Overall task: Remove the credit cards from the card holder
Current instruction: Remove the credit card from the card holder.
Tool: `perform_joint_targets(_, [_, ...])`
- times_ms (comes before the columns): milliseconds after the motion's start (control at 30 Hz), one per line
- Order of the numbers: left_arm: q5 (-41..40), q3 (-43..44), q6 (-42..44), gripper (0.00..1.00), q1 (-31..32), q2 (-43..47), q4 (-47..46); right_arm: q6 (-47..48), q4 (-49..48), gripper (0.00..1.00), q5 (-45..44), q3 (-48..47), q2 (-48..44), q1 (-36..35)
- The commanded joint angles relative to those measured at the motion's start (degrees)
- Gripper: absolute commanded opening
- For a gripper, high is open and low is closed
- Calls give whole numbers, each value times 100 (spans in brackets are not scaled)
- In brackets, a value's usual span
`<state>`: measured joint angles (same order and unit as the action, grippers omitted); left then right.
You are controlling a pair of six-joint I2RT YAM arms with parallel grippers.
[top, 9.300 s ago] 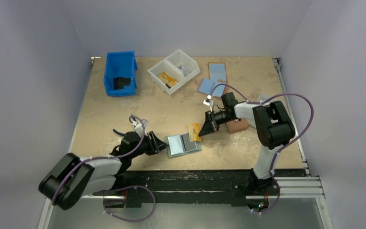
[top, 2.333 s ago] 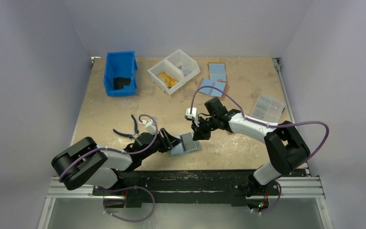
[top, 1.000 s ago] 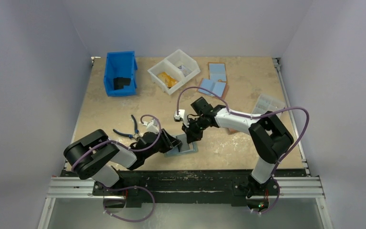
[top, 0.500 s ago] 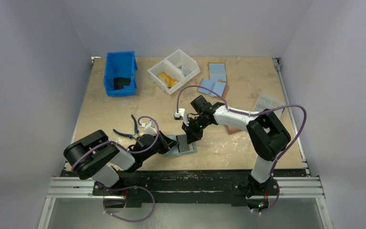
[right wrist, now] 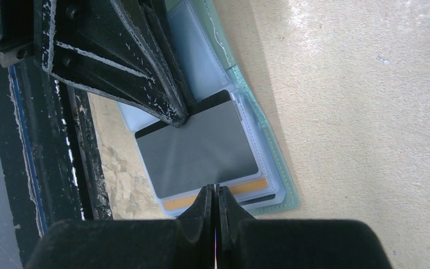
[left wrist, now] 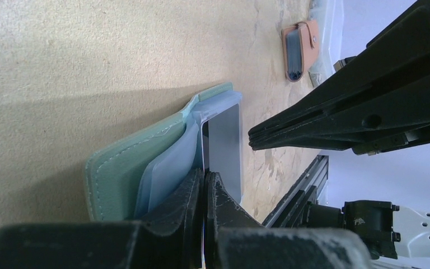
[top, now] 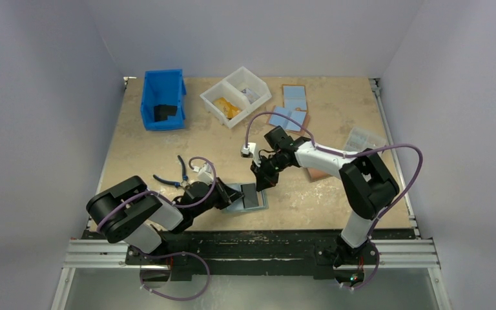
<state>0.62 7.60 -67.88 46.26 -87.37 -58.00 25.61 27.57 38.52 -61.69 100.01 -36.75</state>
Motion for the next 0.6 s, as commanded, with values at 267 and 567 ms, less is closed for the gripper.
perform_joint_targets(267, [226, -12, 93, 0, 38, -240, -717, -218, -86, 0, -263, -46, 188, -135])
perform_joint_targets(567, [360, -100, -81, 26, 33, -619, -1394, -126, 84, 0, -425, -201, 436, -421])
